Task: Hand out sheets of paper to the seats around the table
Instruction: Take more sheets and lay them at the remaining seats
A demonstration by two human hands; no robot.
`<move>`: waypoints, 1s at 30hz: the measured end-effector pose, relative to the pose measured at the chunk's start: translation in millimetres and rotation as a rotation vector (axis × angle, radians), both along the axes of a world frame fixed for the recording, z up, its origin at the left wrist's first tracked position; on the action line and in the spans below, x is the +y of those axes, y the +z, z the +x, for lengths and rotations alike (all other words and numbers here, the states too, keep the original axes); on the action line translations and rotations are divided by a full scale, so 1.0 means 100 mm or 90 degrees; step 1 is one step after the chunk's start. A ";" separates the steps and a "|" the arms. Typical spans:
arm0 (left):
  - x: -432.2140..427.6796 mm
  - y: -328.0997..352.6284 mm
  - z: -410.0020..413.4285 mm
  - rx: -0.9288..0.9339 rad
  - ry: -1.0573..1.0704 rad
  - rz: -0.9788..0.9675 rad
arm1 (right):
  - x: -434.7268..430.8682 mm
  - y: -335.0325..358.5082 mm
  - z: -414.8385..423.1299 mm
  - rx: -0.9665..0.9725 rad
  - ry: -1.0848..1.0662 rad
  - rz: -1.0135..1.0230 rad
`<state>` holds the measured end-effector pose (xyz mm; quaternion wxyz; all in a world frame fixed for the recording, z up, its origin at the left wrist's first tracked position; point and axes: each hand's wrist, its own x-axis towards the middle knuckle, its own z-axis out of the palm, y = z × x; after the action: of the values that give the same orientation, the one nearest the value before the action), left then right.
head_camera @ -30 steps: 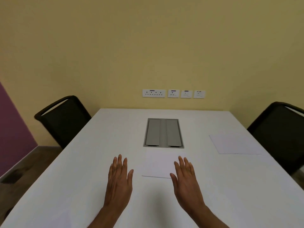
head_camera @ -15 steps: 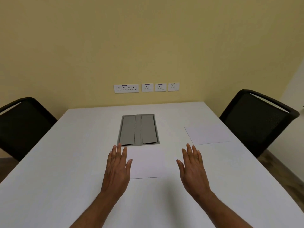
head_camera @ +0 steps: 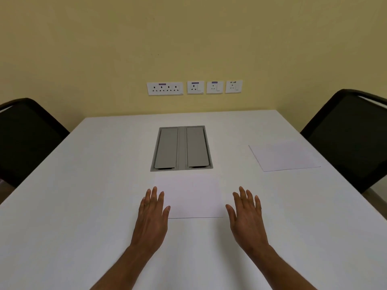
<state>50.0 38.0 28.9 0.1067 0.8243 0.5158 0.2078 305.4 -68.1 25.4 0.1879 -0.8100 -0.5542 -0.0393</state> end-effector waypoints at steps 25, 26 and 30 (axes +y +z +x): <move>0.43 -1.07 -0.18 -0.007 0.129 -0.144 | 0.75 -0.86 -0.20 0.343 -0.189 0.020; 0.42 -1.07 -0.18 -0.008 0.130 -0.141 | 0.77 -0.85 -0.21 0.361 -0.198 0.026; 0.42 -1.08 -0.18 -0.028 0.132 -0.142 | 0.82 -0.83 -0.26 0.440 -0.231 0.060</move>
<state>31.8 80.2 -79.3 0.1864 0.7448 0.6158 0.1771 279.6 14.3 -57.2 0.3908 -0.8507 -0.3031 0.1778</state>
